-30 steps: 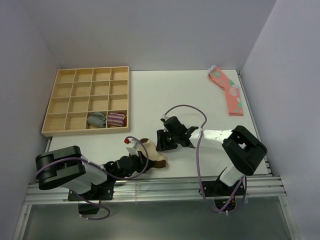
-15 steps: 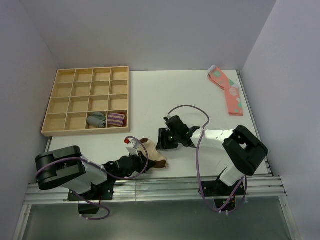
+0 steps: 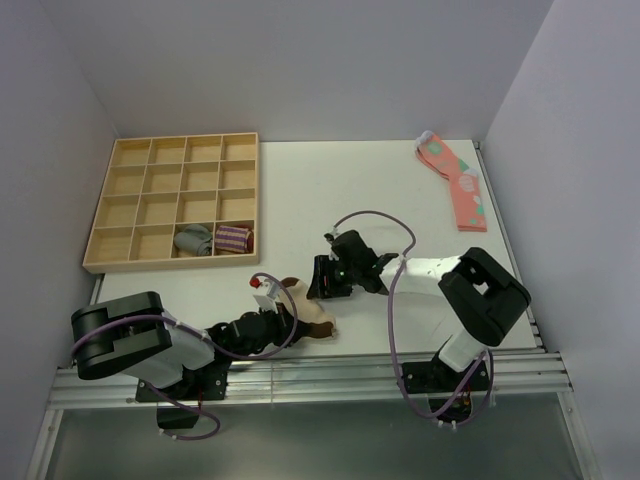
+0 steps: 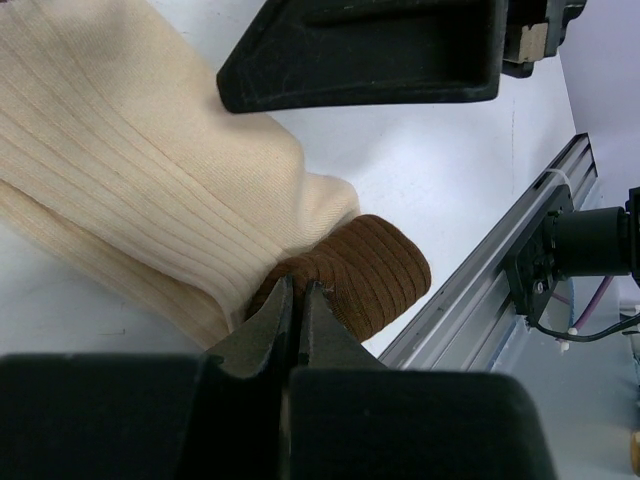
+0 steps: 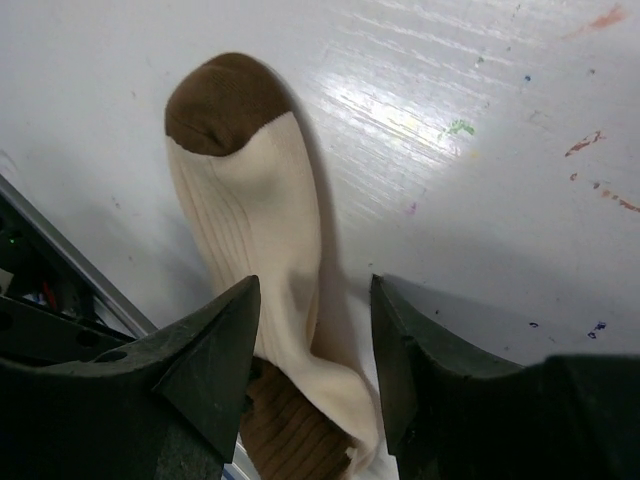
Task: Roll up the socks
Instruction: Roll the sock at the center of the board.
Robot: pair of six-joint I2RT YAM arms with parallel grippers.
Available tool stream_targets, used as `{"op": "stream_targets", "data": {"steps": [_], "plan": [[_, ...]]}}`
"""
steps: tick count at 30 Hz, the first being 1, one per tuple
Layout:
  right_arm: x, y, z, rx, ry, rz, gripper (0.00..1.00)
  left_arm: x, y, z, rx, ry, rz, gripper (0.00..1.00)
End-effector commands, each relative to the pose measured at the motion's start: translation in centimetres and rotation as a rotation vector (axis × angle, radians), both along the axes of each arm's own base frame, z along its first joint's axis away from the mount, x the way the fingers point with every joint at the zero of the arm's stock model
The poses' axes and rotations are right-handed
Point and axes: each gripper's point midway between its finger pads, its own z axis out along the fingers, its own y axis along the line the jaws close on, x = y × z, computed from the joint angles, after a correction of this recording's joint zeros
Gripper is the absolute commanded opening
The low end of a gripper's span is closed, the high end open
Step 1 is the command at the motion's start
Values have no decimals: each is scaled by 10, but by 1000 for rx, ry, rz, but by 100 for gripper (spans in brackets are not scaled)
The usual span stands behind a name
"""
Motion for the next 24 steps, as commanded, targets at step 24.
{"op": "stream_targets", "data": {"steps": [24], "plan": [[-35, -4, -35, -50, 95, 87, 41, -22, 22, -48, 188, 92, -64, 0]]}}
